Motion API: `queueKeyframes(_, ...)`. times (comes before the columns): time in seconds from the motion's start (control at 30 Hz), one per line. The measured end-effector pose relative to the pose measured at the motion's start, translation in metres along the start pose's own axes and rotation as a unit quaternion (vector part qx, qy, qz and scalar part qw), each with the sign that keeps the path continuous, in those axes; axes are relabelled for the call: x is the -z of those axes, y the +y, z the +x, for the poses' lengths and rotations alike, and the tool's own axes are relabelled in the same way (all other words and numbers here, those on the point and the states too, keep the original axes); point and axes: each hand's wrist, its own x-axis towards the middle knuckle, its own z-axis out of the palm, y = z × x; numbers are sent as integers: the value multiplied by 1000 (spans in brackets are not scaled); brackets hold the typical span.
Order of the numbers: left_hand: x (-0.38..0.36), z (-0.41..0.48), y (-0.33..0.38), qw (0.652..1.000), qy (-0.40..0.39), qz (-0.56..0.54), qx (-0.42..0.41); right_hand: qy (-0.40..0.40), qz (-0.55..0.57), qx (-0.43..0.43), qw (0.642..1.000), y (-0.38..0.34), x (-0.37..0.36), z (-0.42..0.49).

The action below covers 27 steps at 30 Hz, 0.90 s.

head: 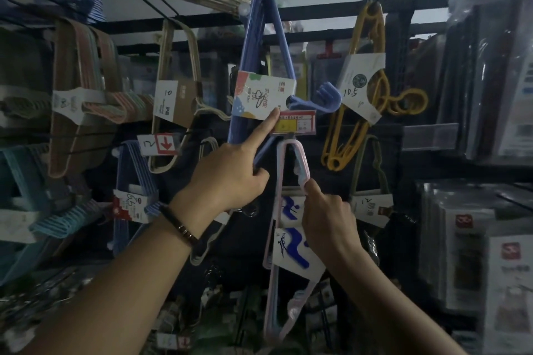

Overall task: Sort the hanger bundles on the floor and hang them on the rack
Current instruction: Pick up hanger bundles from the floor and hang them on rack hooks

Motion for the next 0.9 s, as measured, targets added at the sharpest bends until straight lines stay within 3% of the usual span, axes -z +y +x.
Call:
queueKeyframes(0.27,-16,0,6,1000,-7,-14,13,-10,-28,-21,999,9,-18,45)
queueKeyframes(0.5,-23,-3,11,999,-7,-28,26,-97,-82,-49,991,16,-41,79)
queueKeyframes(0.67,-29,-10,17,999,23,-27,39,-100,-82,-43,991,22,-48,75)
queueKeyframes(0.77,-35,-27,12,997,20,-2,74,-43,-45,-45,997,27,-58,50)
queueKeyframes(0.9,-58,-82,-10,988,1,17,151,32,10,22,999,21,-61,2)
